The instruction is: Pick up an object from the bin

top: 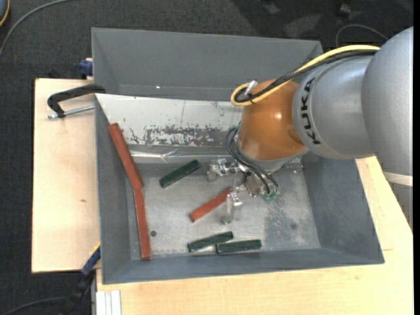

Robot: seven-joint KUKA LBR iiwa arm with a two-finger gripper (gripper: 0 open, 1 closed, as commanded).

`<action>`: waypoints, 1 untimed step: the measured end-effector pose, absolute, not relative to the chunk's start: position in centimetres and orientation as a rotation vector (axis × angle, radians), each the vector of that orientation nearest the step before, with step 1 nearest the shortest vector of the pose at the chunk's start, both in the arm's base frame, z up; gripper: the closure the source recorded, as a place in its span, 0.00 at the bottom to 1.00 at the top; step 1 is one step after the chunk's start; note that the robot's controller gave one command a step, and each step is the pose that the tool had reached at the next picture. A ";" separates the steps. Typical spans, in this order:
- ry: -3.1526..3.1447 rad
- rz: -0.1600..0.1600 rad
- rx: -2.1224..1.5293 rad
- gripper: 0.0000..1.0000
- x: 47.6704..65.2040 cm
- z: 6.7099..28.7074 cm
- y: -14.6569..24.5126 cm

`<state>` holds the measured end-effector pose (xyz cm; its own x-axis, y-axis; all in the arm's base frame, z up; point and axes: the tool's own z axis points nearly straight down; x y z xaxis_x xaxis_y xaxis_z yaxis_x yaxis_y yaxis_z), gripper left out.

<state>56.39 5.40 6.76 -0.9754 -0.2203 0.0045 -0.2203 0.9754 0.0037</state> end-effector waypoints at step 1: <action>-3.124 -0.002 0.343 1.00 56.6 7.1 5.2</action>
Offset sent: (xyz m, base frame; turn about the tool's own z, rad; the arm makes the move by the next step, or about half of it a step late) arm 0.0000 0.0000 0.0000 0.0000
